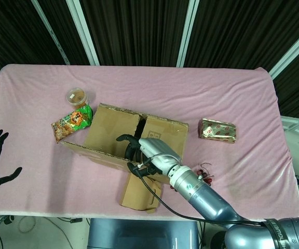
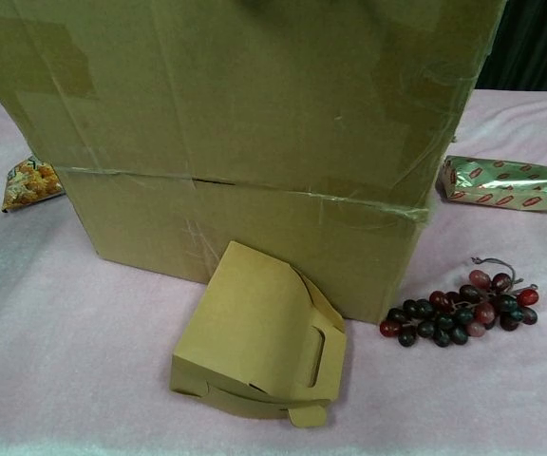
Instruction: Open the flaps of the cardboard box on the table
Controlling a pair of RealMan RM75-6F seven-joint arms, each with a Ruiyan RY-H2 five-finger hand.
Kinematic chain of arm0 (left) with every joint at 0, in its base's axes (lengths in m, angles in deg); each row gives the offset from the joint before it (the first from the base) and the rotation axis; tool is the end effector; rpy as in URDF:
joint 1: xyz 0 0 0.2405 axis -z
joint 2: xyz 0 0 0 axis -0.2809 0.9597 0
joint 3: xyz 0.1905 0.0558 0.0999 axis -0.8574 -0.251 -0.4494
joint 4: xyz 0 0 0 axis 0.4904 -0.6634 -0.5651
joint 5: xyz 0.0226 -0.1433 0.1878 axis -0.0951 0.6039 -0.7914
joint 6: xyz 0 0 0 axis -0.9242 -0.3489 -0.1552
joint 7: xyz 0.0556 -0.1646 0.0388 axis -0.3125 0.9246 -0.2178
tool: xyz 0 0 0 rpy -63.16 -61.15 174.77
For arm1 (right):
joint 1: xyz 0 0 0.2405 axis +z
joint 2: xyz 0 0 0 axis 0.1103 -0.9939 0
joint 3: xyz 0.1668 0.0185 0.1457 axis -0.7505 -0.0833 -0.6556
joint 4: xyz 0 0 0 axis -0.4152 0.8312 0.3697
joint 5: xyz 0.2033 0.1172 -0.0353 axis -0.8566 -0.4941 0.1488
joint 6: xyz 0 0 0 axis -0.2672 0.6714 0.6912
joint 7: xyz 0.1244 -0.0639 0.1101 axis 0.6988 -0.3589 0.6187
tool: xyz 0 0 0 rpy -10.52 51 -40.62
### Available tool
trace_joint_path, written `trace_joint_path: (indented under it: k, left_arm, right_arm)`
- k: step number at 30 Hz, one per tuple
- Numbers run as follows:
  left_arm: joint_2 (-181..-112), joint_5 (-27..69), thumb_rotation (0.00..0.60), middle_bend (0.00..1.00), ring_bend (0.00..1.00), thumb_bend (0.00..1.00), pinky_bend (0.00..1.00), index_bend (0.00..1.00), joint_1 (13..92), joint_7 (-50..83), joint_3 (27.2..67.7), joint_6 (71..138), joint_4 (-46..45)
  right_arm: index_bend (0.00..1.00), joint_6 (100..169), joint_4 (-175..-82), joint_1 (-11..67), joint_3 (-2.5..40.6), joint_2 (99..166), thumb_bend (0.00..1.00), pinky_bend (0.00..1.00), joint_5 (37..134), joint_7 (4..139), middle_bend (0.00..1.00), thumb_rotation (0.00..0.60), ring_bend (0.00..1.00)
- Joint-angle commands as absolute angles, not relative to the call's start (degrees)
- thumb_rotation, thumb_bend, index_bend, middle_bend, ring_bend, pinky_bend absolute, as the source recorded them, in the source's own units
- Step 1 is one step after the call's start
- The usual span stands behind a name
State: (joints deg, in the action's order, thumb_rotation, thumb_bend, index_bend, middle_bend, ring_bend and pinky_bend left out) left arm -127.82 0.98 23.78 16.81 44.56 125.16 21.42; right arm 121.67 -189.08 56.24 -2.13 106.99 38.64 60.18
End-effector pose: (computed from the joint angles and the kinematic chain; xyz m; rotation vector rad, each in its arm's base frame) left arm -0.2794 0.2364 0.1236 -1.3102 -0.9235 -0.9637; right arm 0.0942 -0.2764 0.0476 1.8850 -1.7151 1.2782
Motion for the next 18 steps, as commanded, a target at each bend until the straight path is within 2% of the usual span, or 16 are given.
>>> trace_joint_path:
  k: [1,5,11,18]
  left_arm:
    - [-127.8,1.0,0.600,0.00,0.00,0.17,0.00,0.00,23.8,16.8,44.6,125.2,21.4]
    - [-127.9,1.1,0.600,0.00,0.00,0.17,0.00,0.00,23.8,16.6,44.6,125.0,21.4]
    - [-127.9,1.0,0.600,0.00,0.00,0.17,0.00,0.00,23.8,16.6,44.6,125.0,21.4]
    - [-127.8,1.1,0.600,0.00,0.00,0.17,0.00,0.00,23.8,16.9,44.7,124.9,21.4]
  right_arm:
    - [0.17,119.7,-189.1,56.0,-2.1,106.1,0.54,0.55,38.6,62.1,0.43,0.600,0.54]
    - [0.16,116.1,-189.1,55.9,-2.5,104.7,0.52,0.54,39.4,63.9,0.42,0.600,0.54]
    - [0.13,114.3,-189.1,55.5,-2.4,103.3,0.37,0.44,41.4,66.1,0.36,0.600,0.47]
    - [0.12,113.9,-189.1,55.6,-1.6,103.3,0.29,0.43,43.7,68.0,0.35,0.600,0.46]
